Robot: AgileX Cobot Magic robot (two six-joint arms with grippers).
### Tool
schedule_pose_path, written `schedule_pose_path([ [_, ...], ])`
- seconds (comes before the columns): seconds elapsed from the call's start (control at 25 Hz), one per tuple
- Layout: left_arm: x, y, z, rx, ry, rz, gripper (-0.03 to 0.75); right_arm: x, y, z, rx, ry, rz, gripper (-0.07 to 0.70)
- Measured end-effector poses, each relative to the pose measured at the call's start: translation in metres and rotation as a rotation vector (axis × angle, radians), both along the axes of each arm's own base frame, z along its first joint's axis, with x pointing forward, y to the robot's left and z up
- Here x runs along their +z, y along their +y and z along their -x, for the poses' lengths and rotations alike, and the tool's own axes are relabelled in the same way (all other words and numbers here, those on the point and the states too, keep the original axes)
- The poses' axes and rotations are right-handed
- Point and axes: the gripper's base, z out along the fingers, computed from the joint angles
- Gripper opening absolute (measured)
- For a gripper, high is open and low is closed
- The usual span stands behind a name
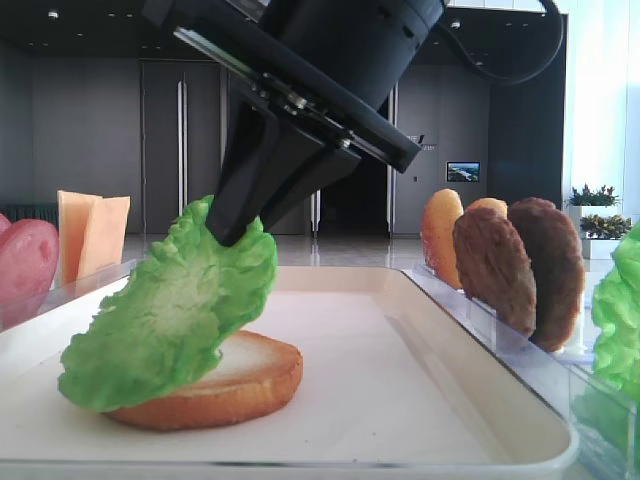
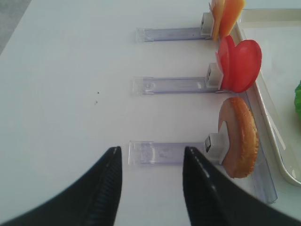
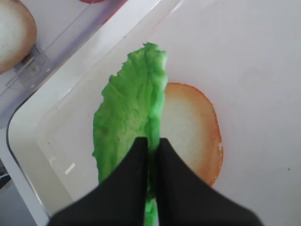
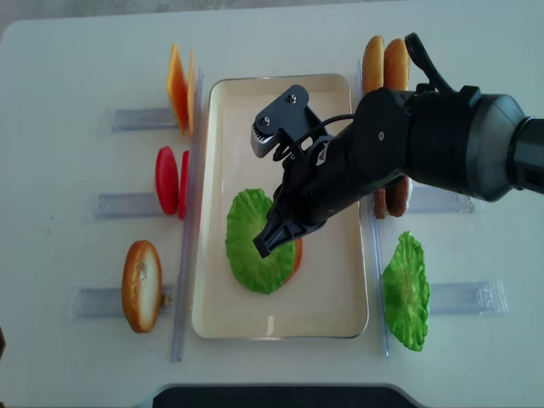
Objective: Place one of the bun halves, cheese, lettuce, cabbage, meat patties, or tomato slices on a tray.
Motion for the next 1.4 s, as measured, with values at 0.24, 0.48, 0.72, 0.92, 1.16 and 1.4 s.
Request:
schedule_pose_path([
  [0.24,0.000,0.000,0.000,0.000,0.000,0.000,0.328,0.000,0.000,0.001,0.007,0.007,0.005,0.137],
  [0.48,0.000,0.000,0.000,0.000,0.000,0.000,0.328,-0.001,-0.001,0.001,0.023,-0.007,0.022,0.437],
  [0.72,0.000,0.000,0.000,0.000,0.000,0.000,0.328,-0.001,-0.003,-0.002,0.044,-0.057,0.048,0.477],
  [0.92,0.000,0.000,0.000,0.000,0.000,0.000,0.328,0.004,-0.011,-0.002,0.038,-0.090,0.118,0.479],
  [1.16,0.000,0.000,0.000,0.000,0.000,0.000,0.328,0.050,-0.051,0.012,-0.115,-0.108,0.291,0.447],
  [1.4,0.000,0.000,0.000,0.000,0.000,0.000,0.328,0.089,-0.128,0.015,-0.354,-0.018,0.466,0.368],
])
